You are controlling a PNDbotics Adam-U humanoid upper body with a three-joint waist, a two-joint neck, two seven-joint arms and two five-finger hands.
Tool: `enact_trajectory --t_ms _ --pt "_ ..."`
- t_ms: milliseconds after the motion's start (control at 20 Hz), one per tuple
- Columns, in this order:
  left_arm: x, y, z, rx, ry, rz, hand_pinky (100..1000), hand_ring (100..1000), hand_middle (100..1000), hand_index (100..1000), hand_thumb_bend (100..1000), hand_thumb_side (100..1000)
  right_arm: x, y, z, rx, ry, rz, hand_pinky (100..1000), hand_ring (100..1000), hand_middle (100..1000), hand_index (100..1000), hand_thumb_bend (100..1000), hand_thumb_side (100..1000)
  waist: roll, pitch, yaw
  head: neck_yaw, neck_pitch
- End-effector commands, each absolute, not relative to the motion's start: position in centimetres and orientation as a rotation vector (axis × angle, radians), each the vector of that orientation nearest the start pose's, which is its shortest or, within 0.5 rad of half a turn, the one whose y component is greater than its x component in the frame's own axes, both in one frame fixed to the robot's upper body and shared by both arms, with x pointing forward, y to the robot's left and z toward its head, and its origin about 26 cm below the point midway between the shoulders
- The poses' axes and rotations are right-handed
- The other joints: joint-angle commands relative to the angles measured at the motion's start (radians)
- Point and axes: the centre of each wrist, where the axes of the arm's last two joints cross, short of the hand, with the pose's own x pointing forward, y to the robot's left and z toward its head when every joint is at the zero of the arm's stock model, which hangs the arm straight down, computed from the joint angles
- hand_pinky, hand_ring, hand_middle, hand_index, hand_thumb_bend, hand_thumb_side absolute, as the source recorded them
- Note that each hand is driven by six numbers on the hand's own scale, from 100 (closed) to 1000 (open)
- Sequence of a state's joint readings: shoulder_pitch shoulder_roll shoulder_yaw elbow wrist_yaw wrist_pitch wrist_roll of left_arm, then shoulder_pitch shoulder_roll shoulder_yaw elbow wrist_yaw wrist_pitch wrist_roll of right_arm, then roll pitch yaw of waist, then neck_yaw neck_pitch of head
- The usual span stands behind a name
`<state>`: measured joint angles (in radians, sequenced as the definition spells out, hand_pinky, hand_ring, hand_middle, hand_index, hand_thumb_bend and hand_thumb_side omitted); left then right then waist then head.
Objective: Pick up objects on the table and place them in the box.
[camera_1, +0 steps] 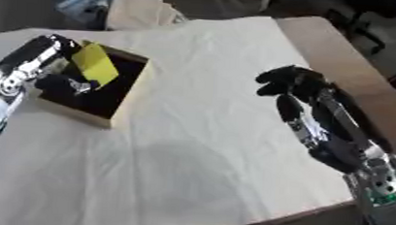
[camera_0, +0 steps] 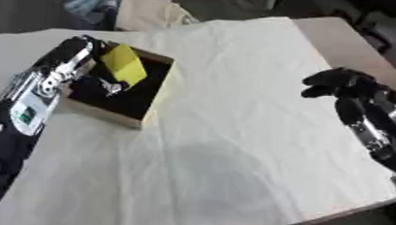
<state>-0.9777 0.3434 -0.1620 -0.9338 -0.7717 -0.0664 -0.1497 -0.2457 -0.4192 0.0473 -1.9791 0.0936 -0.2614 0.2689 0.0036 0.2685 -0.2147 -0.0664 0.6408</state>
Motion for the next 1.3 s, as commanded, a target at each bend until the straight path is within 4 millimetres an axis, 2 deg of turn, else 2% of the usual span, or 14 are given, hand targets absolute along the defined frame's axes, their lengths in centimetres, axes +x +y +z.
enact_trajectory --t_ms 50,300,550,600,800,1050,1300 --pt "48.1 23.4 22.2 0.877 -1.737 -1.175 821 727 636 783 765 524 29.4 -27.1 19.4 -0.147 -2.334 0.939 742 708 738 823 123 848 0.001 -0.016 0.003 -0.005 -0.01" --pt "47.5 23.8 23.5 0.873 -1.77 -1.186 837 745 664 803 793 535 29.4 -27.2 19.4 -0.156 -2.332 0.936 742 707 737 822 121 849 0.005 -0.017 0.011 -0.011 -0.012" --pt "46.7 24.1 24.5 0.864 -1.795 -1.192 837 745 664 803 793 535 29.4 -27.2 19.4 -0.161 -2.331 0.934 742 707 737 822 121 849 0.006 -0.017 0.014 -0.014 -0.013" --pt "46.6 24.3 24.7 0.869 -1.806 -1.19 837 741 657 802 769 510 29.4 -27.3 19.4 -0.163 -2.328 0.932 741 707 735 822 119 852 0.006 -0.019 0.022 -0.017 -0.012" --pt "45.2 26.0 25.4 0.896 -1.904 -1.185 836 739 655 801 760 491 29.3 -27.5 19.4 -0.182 -2.32 0.922 741 706 735 822 117 854 0.004 -0.018 0.054 -0.033 -0.014" --pt "42.9 29.3 25.0 0.911 -1.996 -1.176 839 741 657 802 753 479 29.3 -27.7 19.3 -0.204 -2.315 0.911 741 706 735 822 116 855 0.002 -0.015 0.081 -0.043 -0.016" --pt "40.4 31.7 24.8 0.878 -2.065 -1.134 854 751 664 804 686 448 29.2 -28.0 19.4 -0.227 -2.316 0.893 740 705 734 821 111 860 -0.003 -0.006 0.118 -0.062 -0.025"
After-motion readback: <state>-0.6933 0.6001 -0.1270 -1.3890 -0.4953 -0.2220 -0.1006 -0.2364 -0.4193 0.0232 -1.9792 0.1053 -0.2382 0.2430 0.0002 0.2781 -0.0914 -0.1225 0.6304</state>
